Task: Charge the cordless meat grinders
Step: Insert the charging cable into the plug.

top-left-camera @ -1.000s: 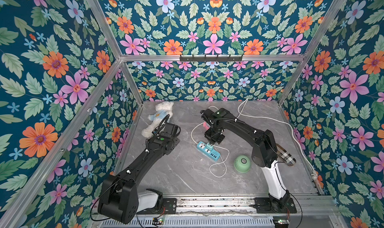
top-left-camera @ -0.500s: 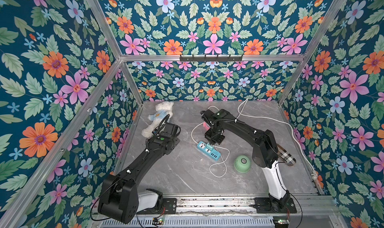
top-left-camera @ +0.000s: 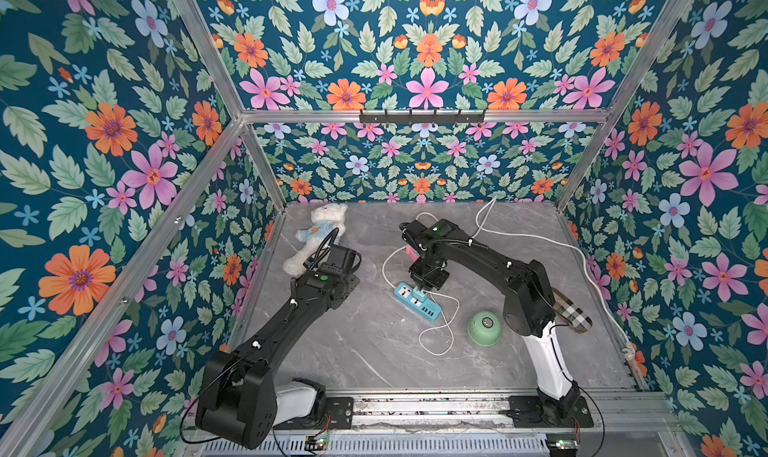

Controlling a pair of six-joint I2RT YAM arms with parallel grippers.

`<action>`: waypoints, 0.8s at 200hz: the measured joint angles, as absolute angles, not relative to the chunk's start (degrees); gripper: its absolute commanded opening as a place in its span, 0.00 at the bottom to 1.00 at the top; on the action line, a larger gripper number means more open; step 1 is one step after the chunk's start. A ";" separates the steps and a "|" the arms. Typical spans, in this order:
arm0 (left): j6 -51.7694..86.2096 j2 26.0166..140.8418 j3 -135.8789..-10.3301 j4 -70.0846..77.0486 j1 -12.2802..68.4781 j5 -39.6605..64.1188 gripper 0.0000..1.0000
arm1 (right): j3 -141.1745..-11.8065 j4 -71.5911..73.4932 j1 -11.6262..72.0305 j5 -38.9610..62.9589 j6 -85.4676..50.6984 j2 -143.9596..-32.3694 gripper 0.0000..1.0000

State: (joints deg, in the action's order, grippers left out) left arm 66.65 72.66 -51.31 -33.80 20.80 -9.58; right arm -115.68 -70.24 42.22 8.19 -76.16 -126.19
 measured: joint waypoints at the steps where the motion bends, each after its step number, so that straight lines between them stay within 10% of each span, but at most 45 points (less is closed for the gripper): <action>1: 66.65 72.66 -51.33 -33.80 20.80 -9.61 0.52 | -115.68 -70.24 42.22 8.16 -76.16 -126.21 0.25; 36: 66.65 72.31 -51.51 -34.24 20.80 -9.78 0.51 | -115.83 -70.08 42.19 7.97 -76.12 -126.26 0.44; 160: 60.62 69.73 -50.33 -30.30 20.73 -9.96 0.53 | -118.74 -71.33 37.95 -0.47 -63.66 -119.09 0.46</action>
